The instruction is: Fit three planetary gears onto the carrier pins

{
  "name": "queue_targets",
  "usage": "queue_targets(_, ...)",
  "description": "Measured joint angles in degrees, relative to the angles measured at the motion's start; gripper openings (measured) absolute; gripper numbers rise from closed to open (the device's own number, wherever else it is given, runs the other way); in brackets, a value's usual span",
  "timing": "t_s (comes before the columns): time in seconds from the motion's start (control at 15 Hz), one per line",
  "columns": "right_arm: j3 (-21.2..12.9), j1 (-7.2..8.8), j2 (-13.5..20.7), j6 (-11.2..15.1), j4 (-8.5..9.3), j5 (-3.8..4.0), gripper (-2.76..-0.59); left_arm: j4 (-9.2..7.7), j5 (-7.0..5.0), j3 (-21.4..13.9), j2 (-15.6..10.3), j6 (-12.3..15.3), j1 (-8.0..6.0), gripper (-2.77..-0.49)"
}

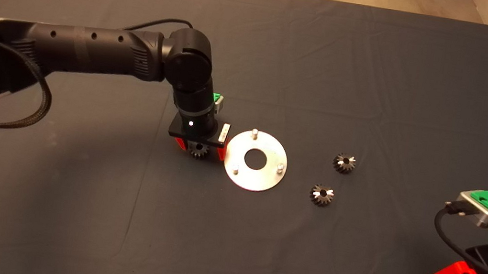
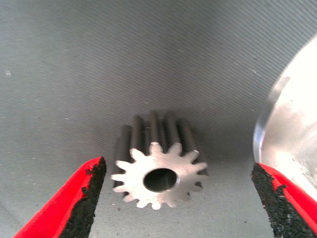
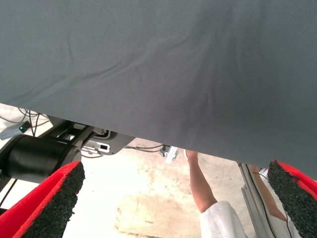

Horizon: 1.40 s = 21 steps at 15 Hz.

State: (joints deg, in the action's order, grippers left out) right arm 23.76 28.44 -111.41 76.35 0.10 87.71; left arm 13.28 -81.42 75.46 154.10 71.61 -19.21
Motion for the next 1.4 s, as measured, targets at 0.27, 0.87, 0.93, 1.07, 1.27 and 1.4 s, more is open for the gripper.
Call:
queue_targets(0.27, 0.0, 0.0, 0.0, 0.0, 0.0, 0.0, -0.61, 0.0, 0.0, 0.2, 0.1, 0.1, -0.01, -1.41)
queue_targets(0.87, 0.0, 0.0, 0.0, 0.0, 0.01, -0.01, -0.61, 0.02, -0.11, 2.1, 0.4, 0.1, 0.0, -1.6)
queue_targets(0.93, 0.0, 0.0, 0.0, 0.0, 0.01, 0.0, -0.61, 0.02, -0.11, 2.1, 0.4, 0.1, 0.0, -1.6)
queue_targets(1.07, 0.0, 0.0, 0.0, 0.0, 0.0, 0.0, -0.61, -0.02, -0.11, 2.2, 0.4, 0.1, 0.0, -1.72)
queue_targets(1.27, 0.0, 0.0, 0.0, 0.0, 0.01, 0.0, -0.61, -0.05, -0.24, 2.2, 0.3, 0.6, 0.0, -1.76)
queue_targets(1.4, 0.0, -0.01, 0.0, 0.0, 0.01, -0.01, -0.61, -0.07, -0.51, 2.2, 0.3, 1.7, -0.01, -1.91)
